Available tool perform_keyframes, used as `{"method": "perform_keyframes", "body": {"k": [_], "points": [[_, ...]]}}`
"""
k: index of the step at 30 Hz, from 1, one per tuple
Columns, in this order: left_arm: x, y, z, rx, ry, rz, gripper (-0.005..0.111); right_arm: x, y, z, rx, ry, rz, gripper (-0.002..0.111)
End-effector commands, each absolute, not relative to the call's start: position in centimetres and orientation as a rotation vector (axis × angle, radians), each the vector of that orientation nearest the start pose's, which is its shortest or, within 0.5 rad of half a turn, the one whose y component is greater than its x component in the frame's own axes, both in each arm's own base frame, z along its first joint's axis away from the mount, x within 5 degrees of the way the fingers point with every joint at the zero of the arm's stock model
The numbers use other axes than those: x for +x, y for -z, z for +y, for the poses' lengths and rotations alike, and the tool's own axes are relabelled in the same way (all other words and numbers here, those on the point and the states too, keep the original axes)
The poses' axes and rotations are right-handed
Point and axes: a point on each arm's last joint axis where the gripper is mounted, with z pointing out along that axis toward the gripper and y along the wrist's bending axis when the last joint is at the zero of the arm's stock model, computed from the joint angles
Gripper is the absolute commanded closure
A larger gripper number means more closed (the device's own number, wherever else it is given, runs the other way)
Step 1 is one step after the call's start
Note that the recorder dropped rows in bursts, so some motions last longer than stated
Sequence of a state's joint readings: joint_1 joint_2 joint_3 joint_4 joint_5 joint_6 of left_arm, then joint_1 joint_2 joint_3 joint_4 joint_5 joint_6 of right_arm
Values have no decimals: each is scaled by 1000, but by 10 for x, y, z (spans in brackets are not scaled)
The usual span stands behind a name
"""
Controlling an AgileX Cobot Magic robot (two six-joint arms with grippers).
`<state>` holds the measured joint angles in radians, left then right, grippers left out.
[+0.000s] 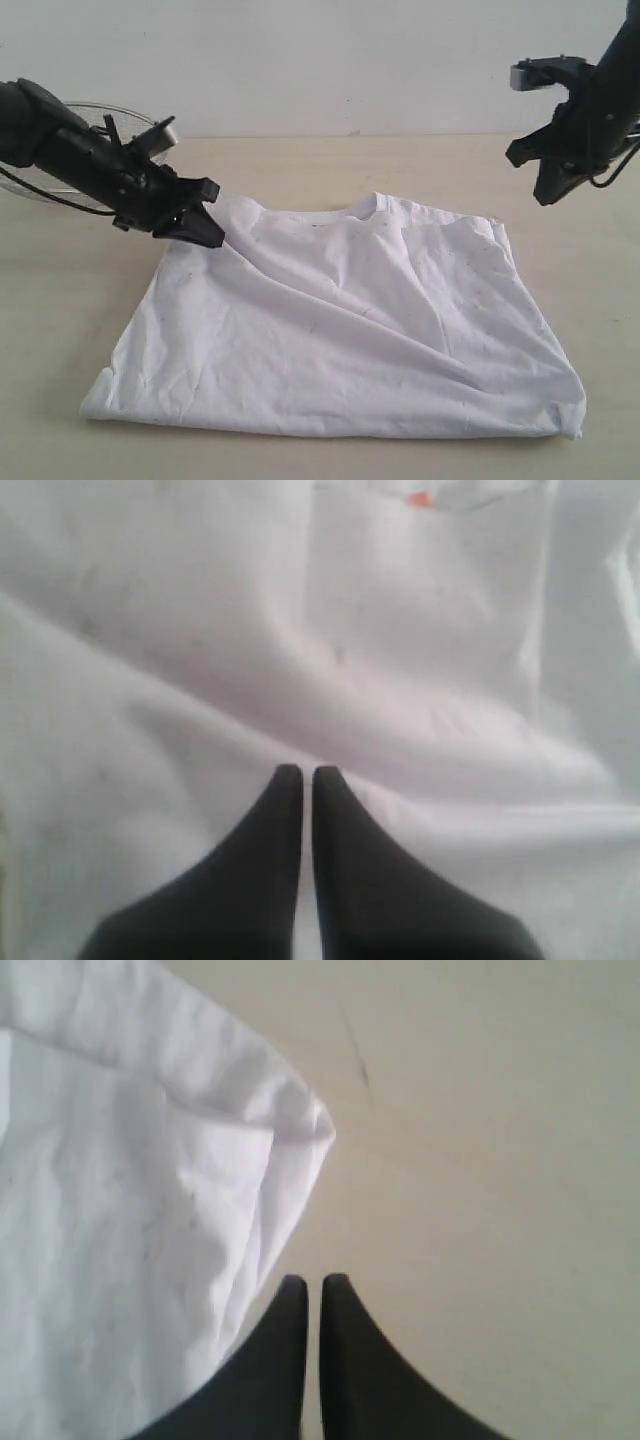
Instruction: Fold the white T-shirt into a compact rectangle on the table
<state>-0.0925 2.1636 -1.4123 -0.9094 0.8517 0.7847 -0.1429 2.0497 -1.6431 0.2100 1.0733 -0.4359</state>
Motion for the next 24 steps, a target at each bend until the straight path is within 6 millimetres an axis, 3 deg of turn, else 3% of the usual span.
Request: {"method": "perform_keyframes", "body": {"k": [1,6,11,17,20,24], "points": [[411,-160,-95,423,931,2607,102,399,-230,-54,-234,-262,2995,109],[395,-172,-93,420,924,2610,102,354,-231,-58,-124,-267,2999,109],[378,-156,-87,375,868,2664,102,311,-217,-62,29,-375,2890,109],[359,-136,-89,255,974,2708,102,295,-175,-56,44,-816,2646,109],[345,-124,-88,233,984,2761,102,295,-149,-66,119,-945,2642,109],[342,-119,-86,208,963,2772,102,298,-125,-73,194,-924,2686,108]]}}
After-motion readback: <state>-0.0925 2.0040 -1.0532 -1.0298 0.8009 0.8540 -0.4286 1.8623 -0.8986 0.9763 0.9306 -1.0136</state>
